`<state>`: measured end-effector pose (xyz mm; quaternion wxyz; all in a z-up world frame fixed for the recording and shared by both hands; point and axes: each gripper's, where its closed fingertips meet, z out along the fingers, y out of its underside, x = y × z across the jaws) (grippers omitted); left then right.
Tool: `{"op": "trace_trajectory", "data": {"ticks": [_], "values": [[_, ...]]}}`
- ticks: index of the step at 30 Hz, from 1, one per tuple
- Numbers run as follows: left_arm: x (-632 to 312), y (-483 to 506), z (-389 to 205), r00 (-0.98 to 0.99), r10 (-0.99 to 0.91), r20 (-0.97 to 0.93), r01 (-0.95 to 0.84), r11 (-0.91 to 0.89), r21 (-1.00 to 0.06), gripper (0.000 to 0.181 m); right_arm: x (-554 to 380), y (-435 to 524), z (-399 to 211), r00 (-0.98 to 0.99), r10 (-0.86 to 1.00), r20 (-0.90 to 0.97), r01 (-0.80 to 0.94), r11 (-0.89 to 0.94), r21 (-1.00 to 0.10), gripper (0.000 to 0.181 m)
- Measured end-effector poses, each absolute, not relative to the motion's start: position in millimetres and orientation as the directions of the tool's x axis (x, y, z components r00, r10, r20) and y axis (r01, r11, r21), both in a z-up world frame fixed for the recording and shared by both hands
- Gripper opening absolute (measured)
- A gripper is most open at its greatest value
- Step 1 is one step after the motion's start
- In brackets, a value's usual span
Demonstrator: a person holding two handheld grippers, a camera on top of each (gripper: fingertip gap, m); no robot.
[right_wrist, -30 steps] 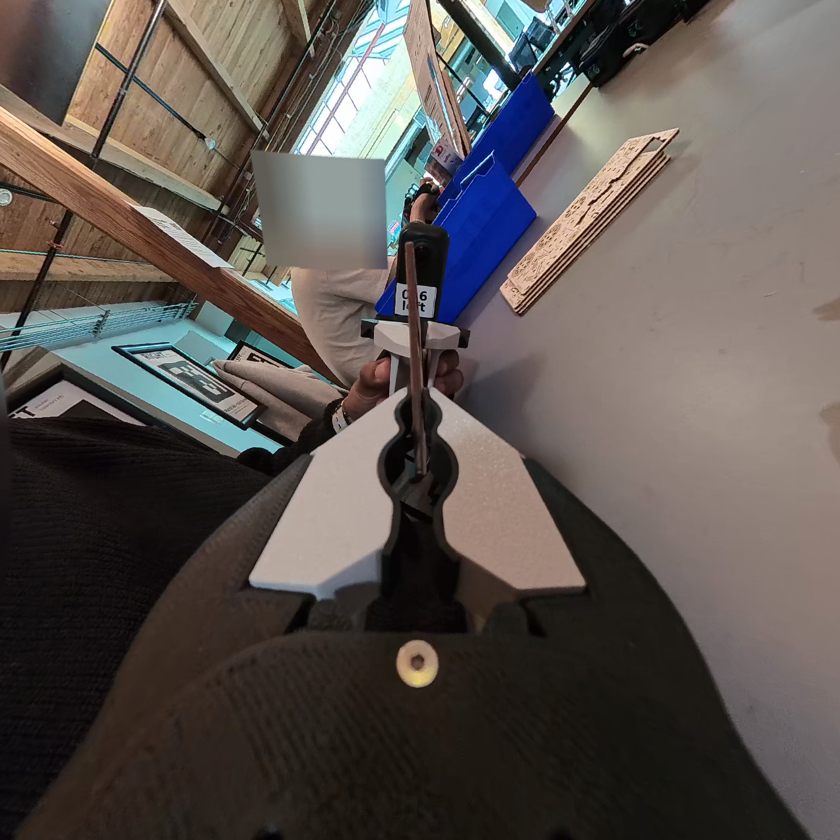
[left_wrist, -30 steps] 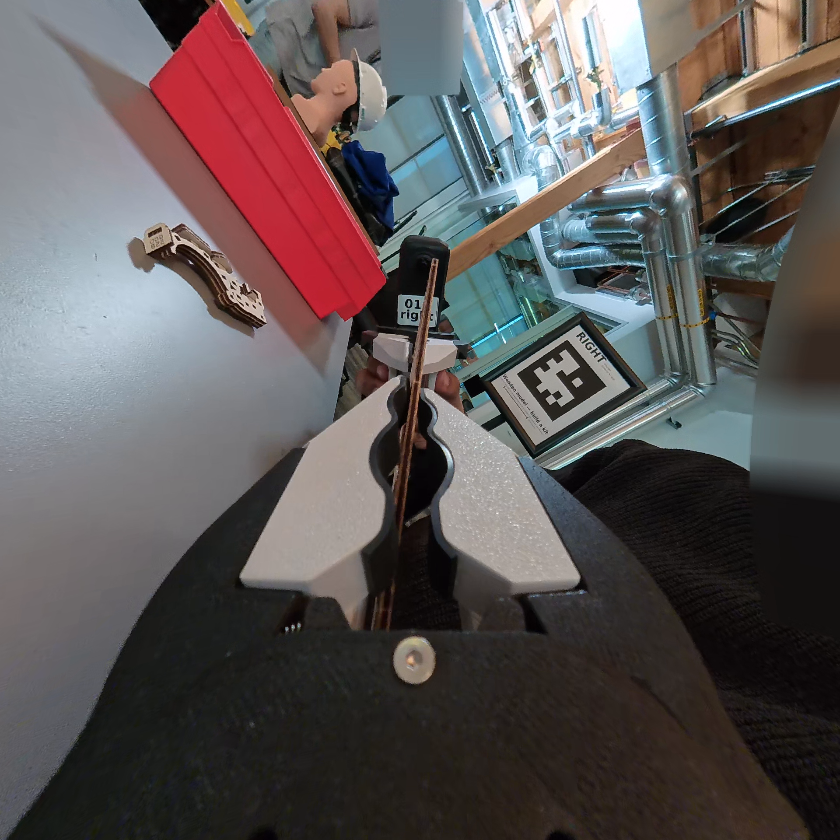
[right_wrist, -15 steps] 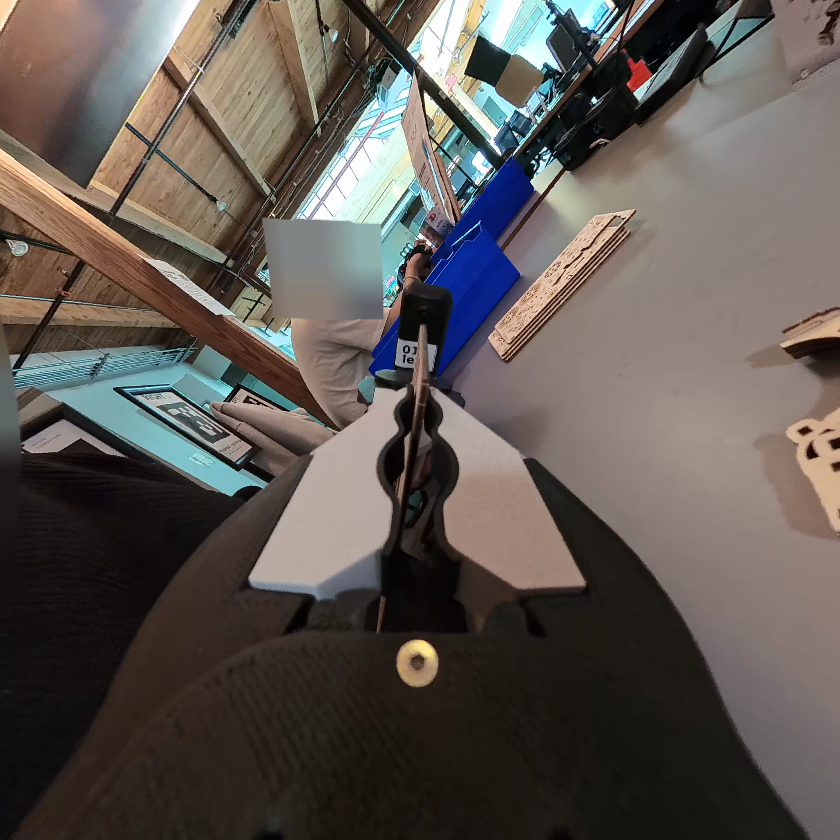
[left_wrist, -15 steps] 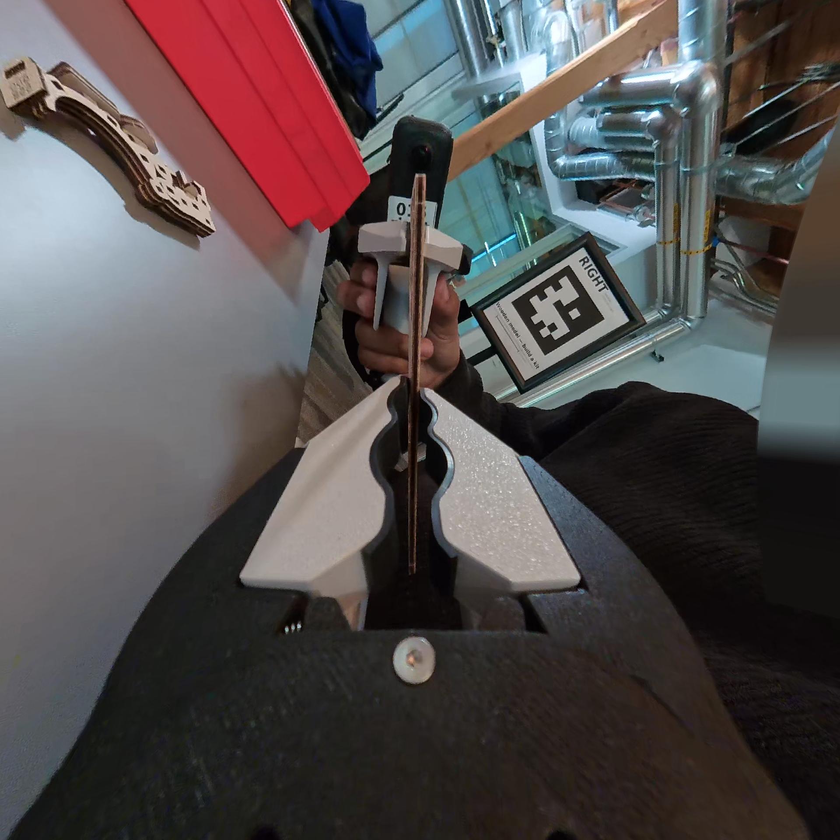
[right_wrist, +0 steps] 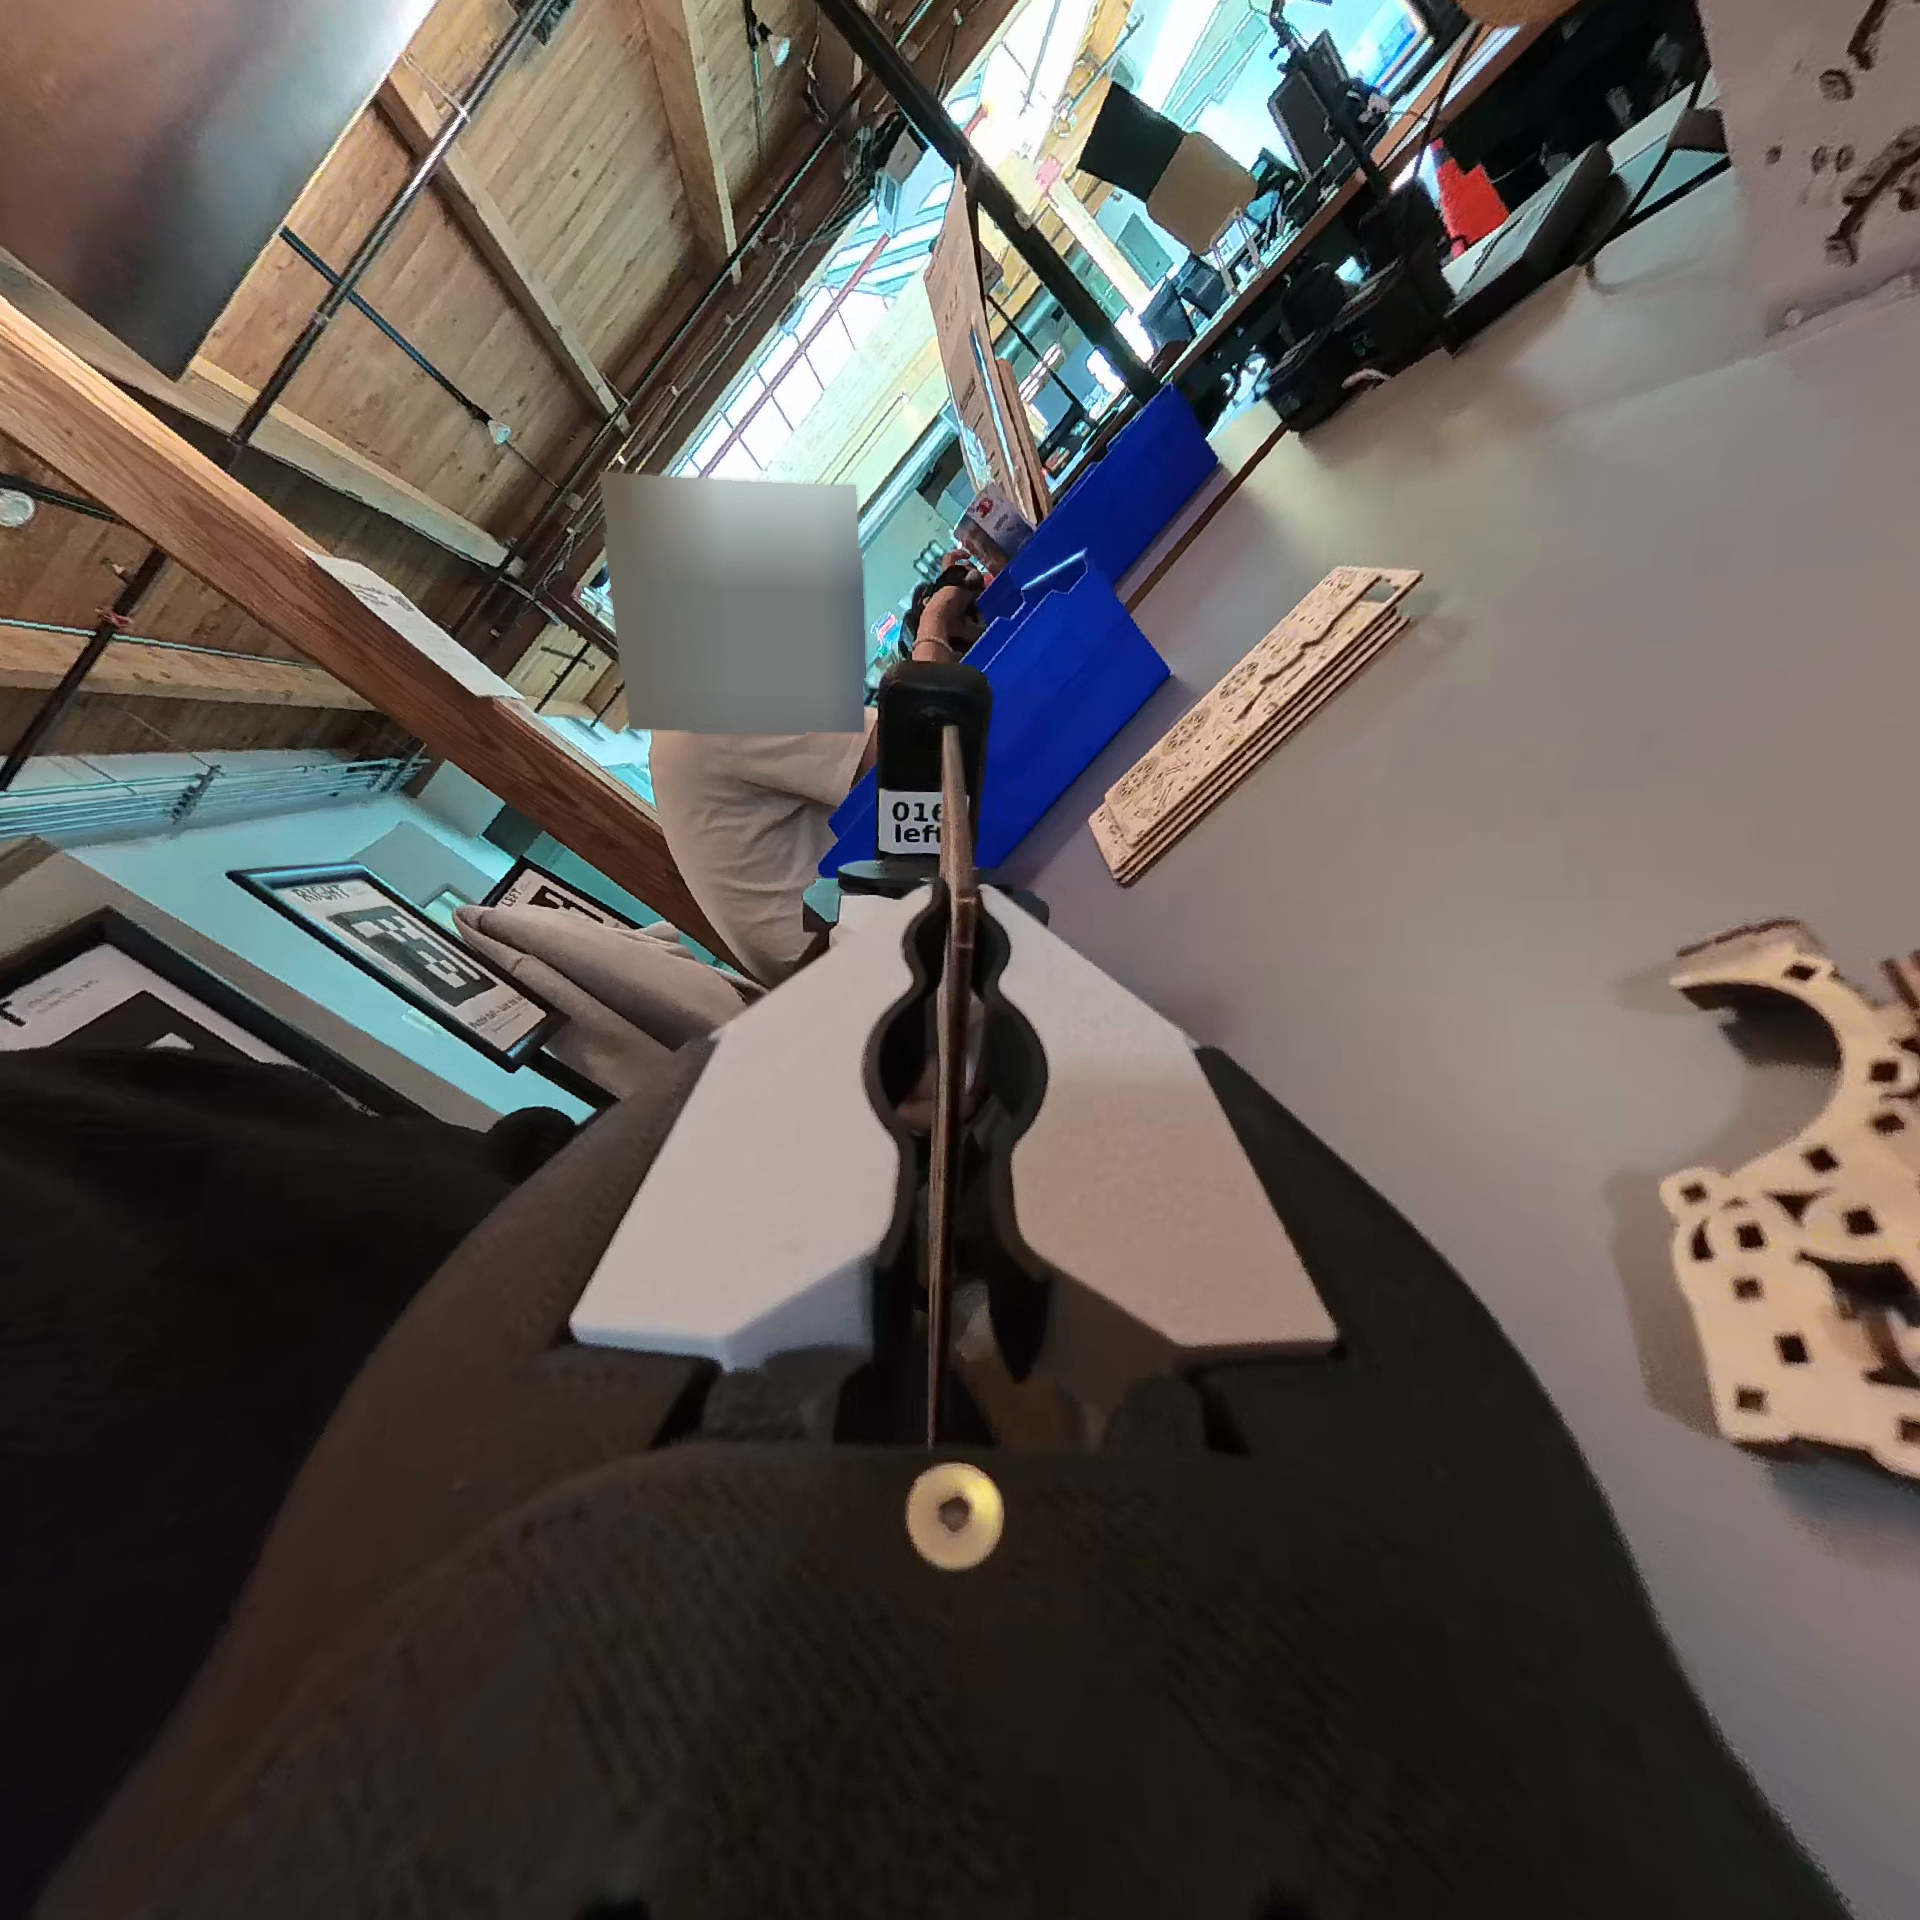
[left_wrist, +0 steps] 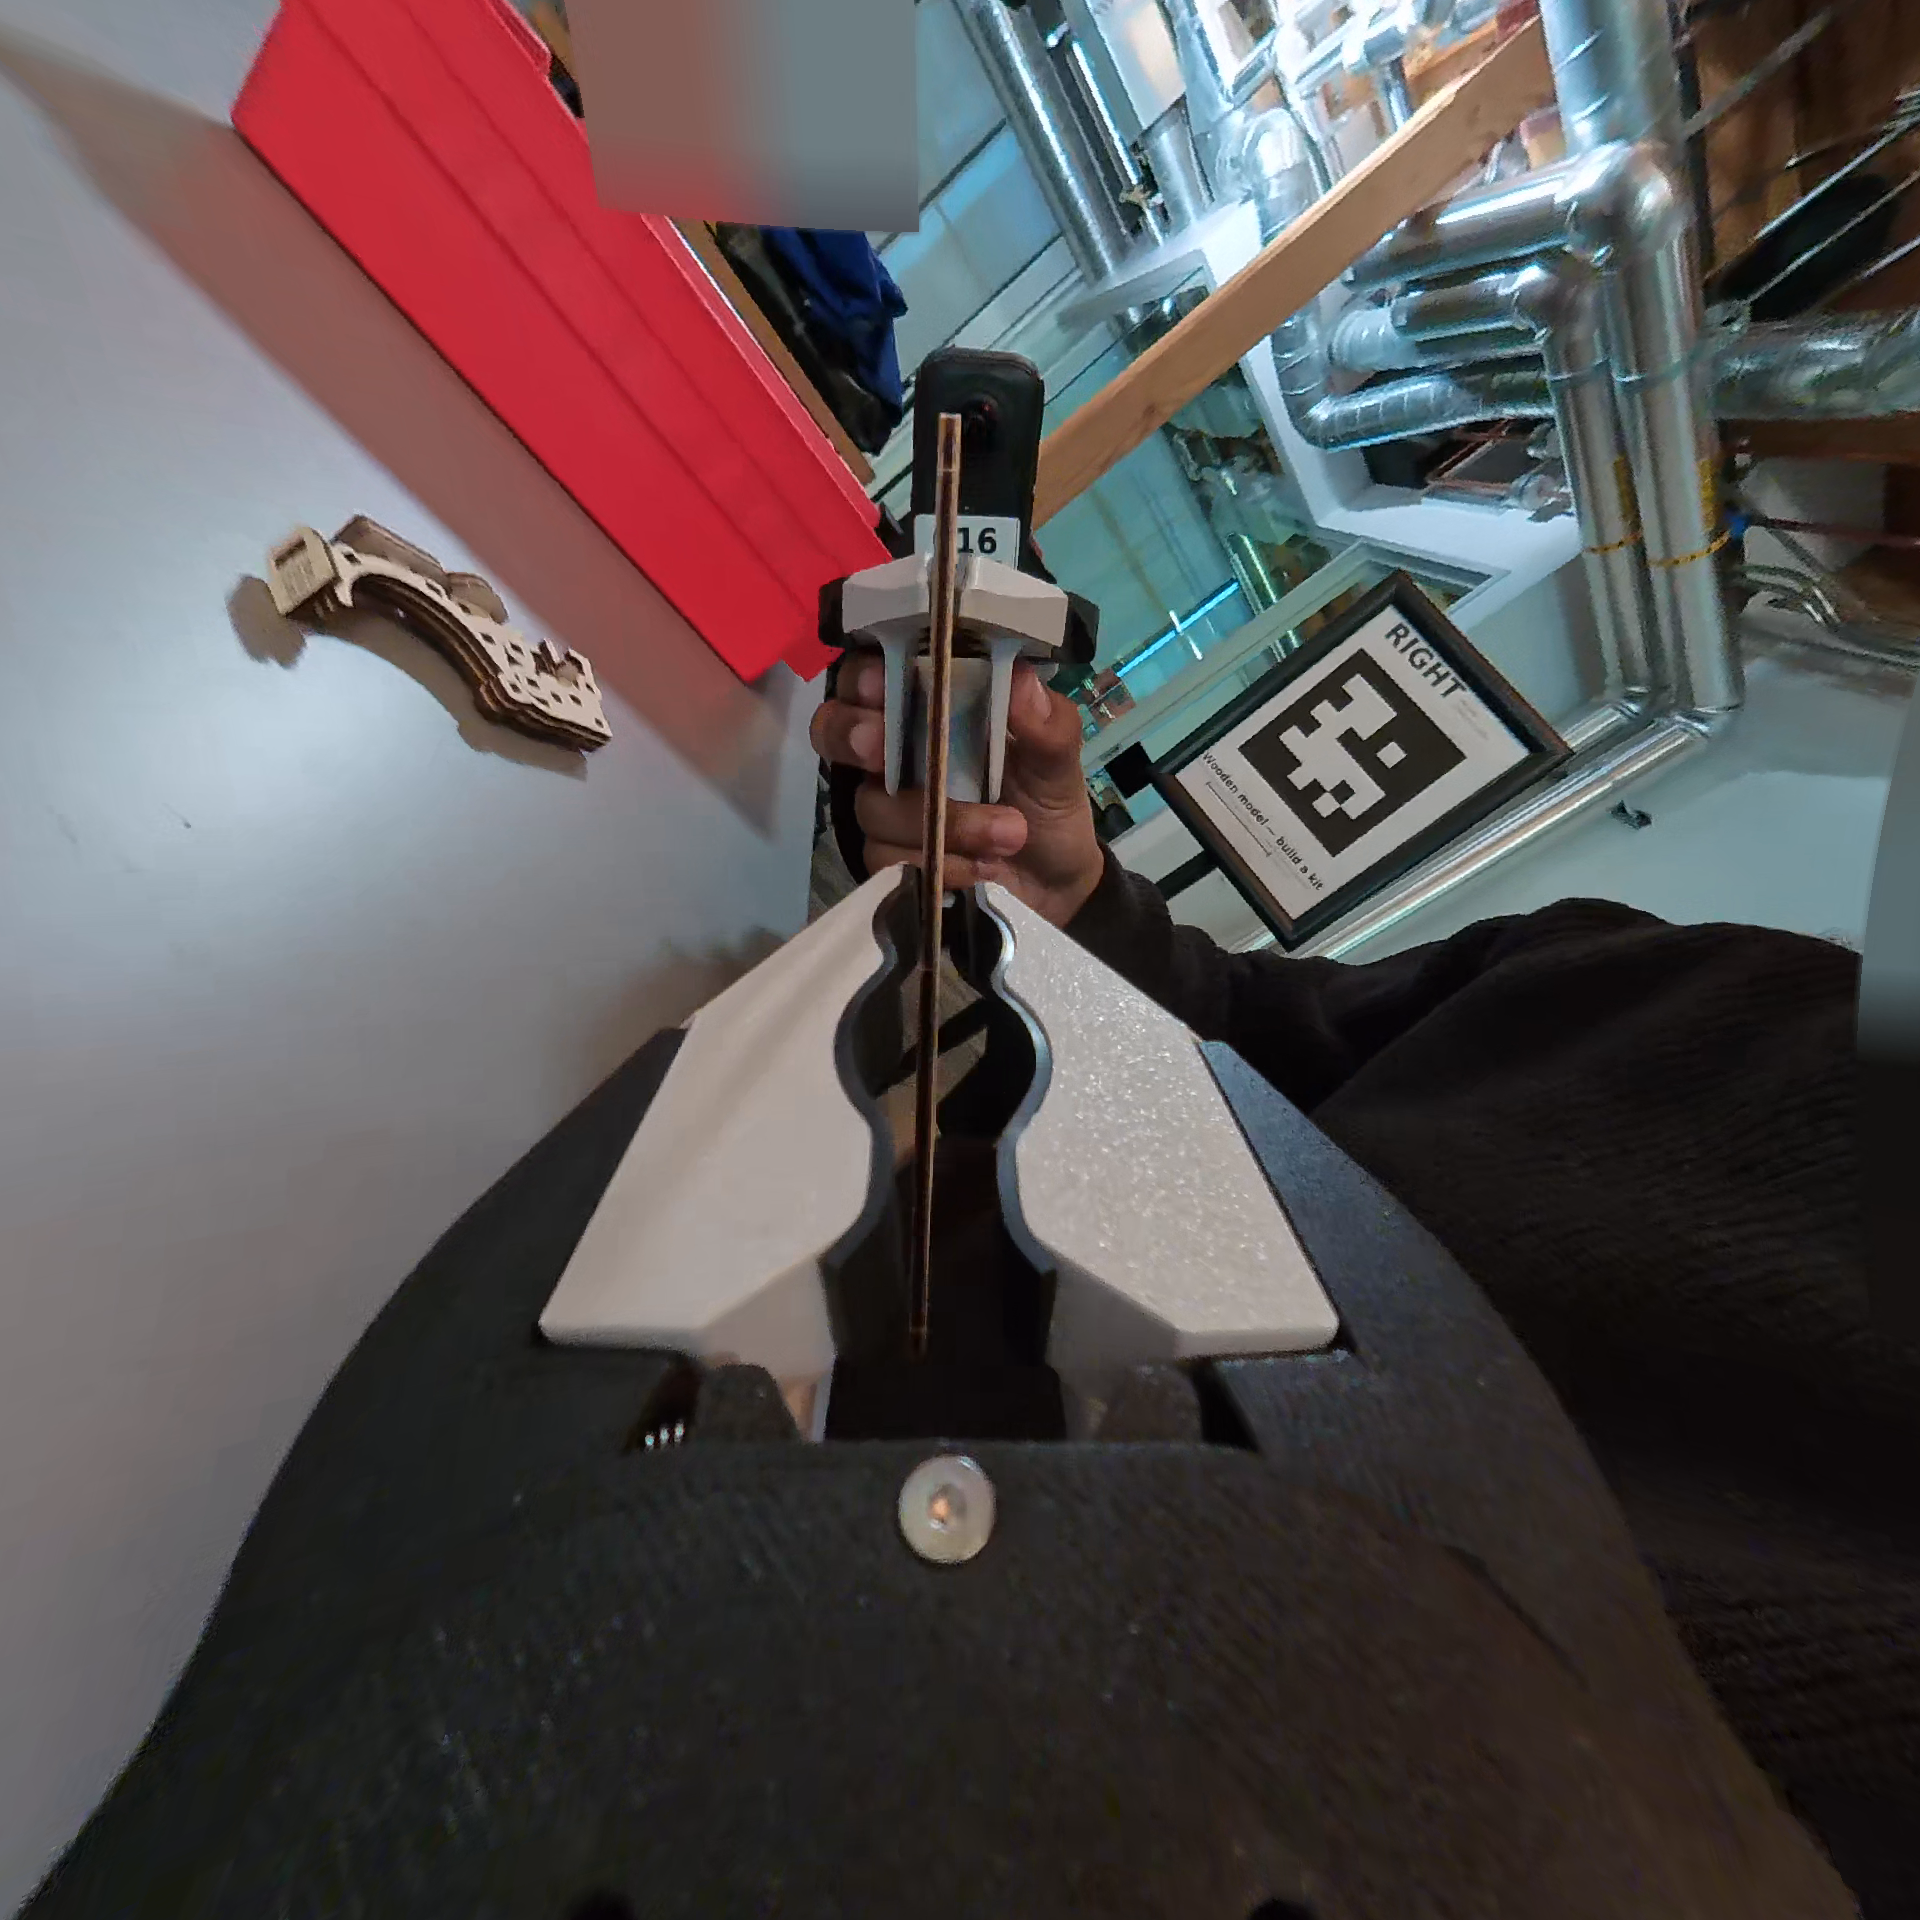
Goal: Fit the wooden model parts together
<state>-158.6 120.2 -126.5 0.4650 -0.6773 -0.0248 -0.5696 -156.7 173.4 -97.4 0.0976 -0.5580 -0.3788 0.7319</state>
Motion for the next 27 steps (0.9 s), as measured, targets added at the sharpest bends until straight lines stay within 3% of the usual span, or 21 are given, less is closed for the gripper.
{"op": "trace_trajectory", "data": {"ticks": [5, 8, 27], "values": [[-179.5, 131.8, -125.3, 0.391, -0.49, 0.779, 0.59, -0.517, -0.62, 0.012, -174.4, 176.8, -95.3, -0.382, 0.596, -0.706, 0.324, -0.629, -0.707, 0.002], [-189.7, 138.1, -131.4, 0.436, -0.478, 0.762, 0.566, -0.512, -0.645, 0.005, -184.5, 178.8, -97.4, -0.388, 0.624, -0.679, 0.347, -0.583, -0.735, 0.001], [-206.5, 143.1, -145.5, 0.542, -0.403, 0.737, 0.53, -0.516, -0.672, 0.009, -203.4, 185.1, -112.2, -0.355, 0.657, -0.665, 0.354, -0.563, -0.746, 0.002]]}}
